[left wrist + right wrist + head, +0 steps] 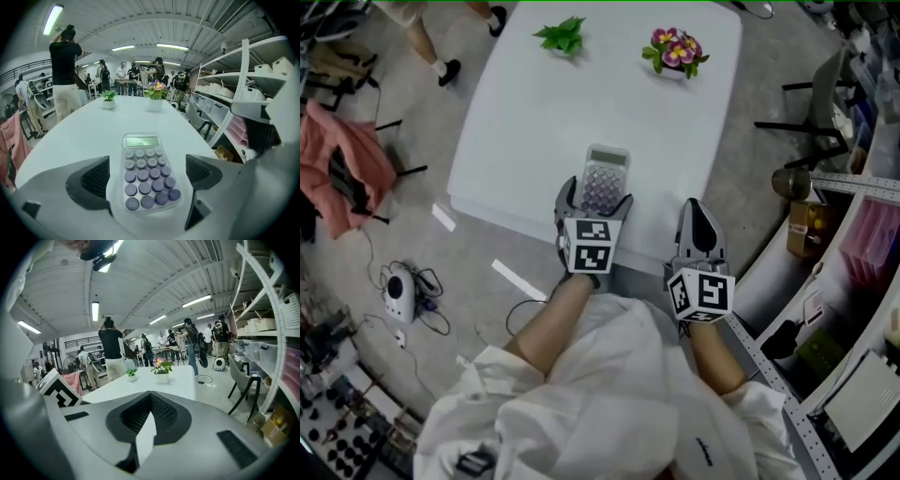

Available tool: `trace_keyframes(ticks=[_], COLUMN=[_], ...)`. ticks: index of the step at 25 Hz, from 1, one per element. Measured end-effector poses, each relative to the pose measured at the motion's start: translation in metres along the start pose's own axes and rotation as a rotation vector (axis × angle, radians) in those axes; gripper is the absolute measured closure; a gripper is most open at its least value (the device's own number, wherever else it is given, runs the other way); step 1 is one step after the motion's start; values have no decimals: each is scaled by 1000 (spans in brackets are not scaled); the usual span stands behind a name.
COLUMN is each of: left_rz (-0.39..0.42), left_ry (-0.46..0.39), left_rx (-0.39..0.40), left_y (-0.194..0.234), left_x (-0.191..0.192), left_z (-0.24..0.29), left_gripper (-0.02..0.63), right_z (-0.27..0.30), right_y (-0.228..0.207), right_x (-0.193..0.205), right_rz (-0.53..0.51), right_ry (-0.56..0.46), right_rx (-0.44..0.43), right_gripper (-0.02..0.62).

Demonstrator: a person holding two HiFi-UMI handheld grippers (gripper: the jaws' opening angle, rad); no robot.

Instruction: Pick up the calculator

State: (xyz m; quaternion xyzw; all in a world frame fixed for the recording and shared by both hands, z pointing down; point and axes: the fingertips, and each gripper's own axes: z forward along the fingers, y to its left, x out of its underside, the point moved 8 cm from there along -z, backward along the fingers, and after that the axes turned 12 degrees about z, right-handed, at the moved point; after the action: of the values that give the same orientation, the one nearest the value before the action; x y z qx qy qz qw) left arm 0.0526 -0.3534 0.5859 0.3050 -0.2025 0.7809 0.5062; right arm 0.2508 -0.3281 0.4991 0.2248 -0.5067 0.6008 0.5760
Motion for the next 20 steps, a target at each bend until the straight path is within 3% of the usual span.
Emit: trace_keyframes(ticks=[9,20], left_rz=[-14,28], left_ry=[29,45], left_rx=[-17,-56], left_y=[2,-4], left_x=[9,12], left_z=[22,40], left_gripper=[123,120], right_z=[5,23], right_y=[-6,-7], right_x=[15,36], right_rz=[-4,16], right_ry=[31,69], right_rx=[17,12], right_gripper=[578,578])
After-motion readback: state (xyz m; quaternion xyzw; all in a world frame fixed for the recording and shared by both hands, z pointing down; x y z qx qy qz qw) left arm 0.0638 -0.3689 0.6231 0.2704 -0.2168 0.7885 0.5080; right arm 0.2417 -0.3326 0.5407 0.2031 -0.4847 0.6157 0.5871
